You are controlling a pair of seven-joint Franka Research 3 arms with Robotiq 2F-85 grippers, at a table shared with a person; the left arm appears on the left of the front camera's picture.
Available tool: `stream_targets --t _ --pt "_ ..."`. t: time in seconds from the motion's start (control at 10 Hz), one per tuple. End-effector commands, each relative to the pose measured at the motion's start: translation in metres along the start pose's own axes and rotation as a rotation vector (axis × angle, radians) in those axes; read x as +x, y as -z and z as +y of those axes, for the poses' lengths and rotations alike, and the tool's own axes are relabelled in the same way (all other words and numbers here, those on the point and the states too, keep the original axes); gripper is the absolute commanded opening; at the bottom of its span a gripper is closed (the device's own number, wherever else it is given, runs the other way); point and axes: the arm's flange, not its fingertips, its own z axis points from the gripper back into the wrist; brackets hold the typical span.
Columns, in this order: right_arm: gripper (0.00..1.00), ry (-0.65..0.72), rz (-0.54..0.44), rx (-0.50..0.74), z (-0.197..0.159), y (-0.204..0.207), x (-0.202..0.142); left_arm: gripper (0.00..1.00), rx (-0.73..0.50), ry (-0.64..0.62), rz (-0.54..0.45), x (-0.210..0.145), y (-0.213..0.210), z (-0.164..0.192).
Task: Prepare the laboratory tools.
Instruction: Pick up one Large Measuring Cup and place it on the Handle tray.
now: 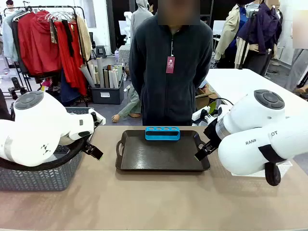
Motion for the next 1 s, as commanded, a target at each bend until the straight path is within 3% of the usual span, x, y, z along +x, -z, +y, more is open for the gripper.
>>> stream_targets --t 0.0,0.9 --pt "1.00 0.000 0.000 0.000 0.0000 0.0000 0.0000 1.00 0.000 0.000 0.000 0.0000 -0.0001 0.0000" --pt "1.00 0.000 0.000 0.000 0.0000 0.0000 0.0000 1.00 0.000 0.000 0.000 0.0000 -0.0001 0.0000"
